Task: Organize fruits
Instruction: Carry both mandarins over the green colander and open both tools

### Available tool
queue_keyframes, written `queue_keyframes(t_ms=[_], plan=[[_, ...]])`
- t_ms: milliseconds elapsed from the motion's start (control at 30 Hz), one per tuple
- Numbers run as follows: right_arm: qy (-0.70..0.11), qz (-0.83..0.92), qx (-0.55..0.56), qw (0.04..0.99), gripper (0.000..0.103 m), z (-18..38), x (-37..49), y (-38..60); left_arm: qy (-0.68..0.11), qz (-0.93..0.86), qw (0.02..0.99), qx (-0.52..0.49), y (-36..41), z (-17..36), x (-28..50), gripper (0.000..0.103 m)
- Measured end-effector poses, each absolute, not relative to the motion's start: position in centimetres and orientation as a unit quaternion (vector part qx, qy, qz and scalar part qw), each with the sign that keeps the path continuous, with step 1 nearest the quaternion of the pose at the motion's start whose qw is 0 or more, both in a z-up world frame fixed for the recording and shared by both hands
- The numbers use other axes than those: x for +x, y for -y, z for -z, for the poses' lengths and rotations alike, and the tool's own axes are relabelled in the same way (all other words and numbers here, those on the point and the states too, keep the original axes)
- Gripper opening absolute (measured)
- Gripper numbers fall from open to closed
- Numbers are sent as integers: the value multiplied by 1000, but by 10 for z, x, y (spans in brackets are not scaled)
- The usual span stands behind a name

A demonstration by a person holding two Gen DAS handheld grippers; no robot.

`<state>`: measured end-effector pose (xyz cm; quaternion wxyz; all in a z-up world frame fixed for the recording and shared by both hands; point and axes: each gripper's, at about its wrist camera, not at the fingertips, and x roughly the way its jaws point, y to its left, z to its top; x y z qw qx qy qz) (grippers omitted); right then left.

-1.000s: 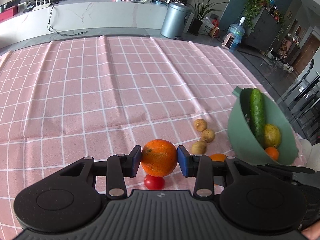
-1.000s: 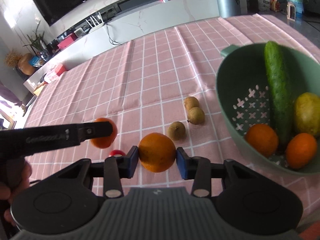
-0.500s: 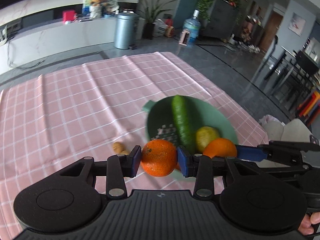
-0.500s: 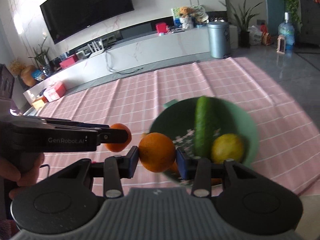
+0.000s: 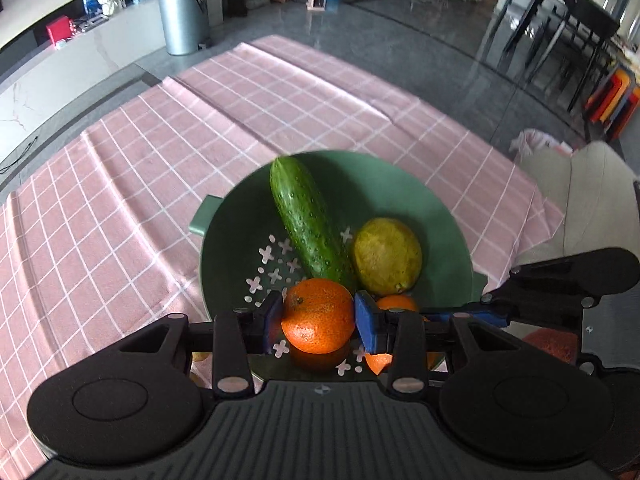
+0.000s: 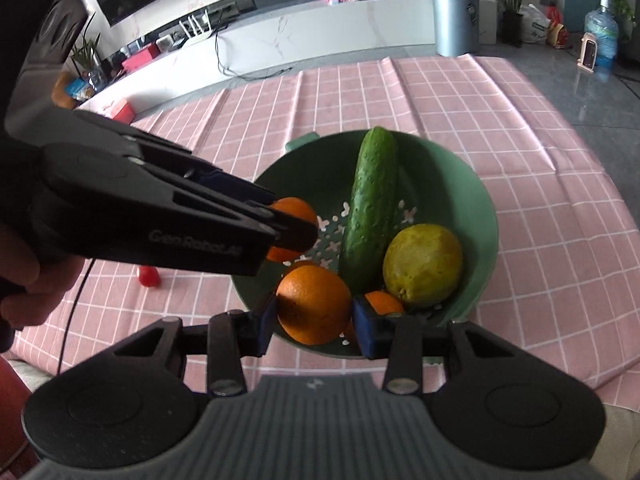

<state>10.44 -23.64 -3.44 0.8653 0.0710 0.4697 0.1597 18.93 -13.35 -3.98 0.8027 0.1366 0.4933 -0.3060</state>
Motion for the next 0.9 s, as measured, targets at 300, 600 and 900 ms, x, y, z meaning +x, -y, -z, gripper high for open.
queue_keyframes(t_ms=[300,600,900], plan=[[-496,-173,64,849,38,50,116,239,-516,309,783,158,144,56,200,44],[-504,-172,76,843,38,54,120,240,-526,293,781,164,157,59,208,45],[-500,-161,77,848,40,48,116,244,-527,280,787,156,158,61,207,53]])
